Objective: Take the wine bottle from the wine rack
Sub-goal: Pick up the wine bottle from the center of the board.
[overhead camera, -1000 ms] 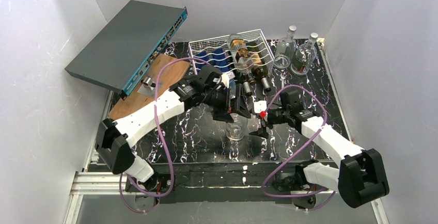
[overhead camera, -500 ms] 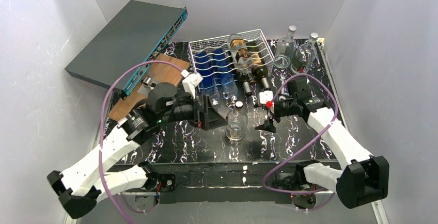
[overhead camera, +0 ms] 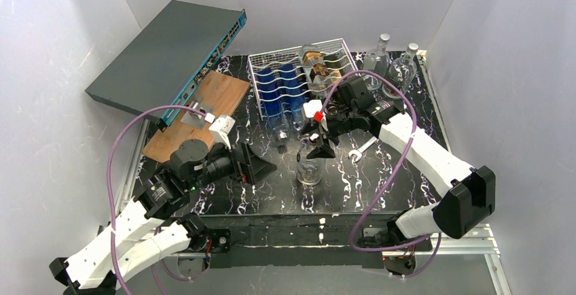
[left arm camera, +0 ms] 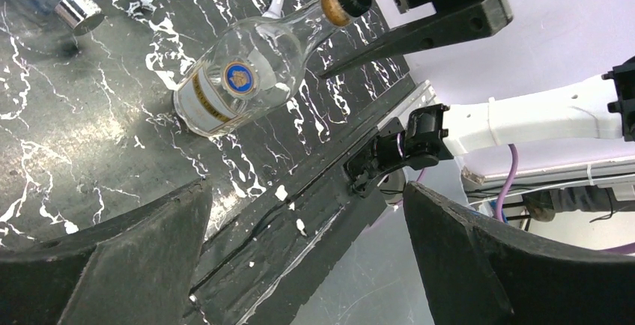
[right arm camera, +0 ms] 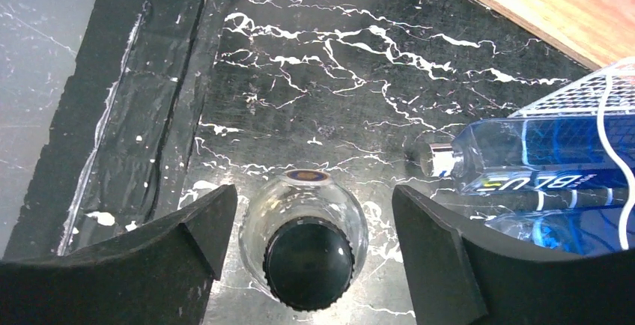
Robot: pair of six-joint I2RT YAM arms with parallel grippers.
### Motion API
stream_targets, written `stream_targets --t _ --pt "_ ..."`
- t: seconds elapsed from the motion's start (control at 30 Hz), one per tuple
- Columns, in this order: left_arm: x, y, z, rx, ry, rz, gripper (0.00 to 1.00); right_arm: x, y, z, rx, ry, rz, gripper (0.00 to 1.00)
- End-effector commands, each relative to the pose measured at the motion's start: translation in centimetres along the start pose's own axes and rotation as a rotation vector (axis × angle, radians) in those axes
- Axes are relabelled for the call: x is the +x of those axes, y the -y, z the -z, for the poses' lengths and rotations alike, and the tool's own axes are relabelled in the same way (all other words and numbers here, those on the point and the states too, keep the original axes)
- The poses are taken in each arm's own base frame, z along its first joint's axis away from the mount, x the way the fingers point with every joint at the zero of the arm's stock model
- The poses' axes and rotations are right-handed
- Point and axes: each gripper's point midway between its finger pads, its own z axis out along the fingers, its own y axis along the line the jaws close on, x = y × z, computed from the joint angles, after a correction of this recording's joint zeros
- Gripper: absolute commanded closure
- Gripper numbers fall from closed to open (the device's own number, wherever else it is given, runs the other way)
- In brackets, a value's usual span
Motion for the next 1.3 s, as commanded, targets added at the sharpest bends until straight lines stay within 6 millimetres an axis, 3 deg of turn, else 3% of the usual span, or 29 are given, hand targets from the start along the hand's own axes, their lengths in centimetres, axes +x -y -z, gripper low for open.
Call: stream_targets --t 0.0,0.23,0.5,0.53,0.63,0.73,0.9,1.27 --pt "0.3 -1.0 0.0 -0.024 0.028 0.025 0.02 -1.2 0.6 0.2 0.046 0.02 0.029 0.19" --pt "0.5 -1.0 0.0 -0.024 0.026 0.036 0.02 -0.9 0.3 0.1 0.043 0.022 0.029 0.49" --pt "0.7 -1.3 0.3 -0.026 0.032 0.044 0.02 -0.3 0.1 0.5 0.071 -0.001 0.035 0.52" --pt "0.7 -1.3 0.3 -0.026 0.031 0.043 0.02 -0.4 0.1 0.6 0.072 -0.001 0.035 0.57" --pt "0.8 -1.3 0.4 -0.027 0.032 0.044 0.02 -0.8 -0.1 1.2 0.077 0.01 0.037 0.83" --pt "0.9 -1.4 0.4 -0.029 0.029 0.043 0.02 -1.6 -0.3 2.4 0.088 0.034 0.028 0.99" --pt "1.0 -1.6 0.5 -0.033 0.031 0.041 0.02 -3.3 0.0 6.3 0.161 0.066 0.023 0.99" --pt "1.3 -1.5 0.9 -0.027 0.025 0.028 0.02 -1.7 2.1 14.6 0.431 -0.024 -0.024 0.99"
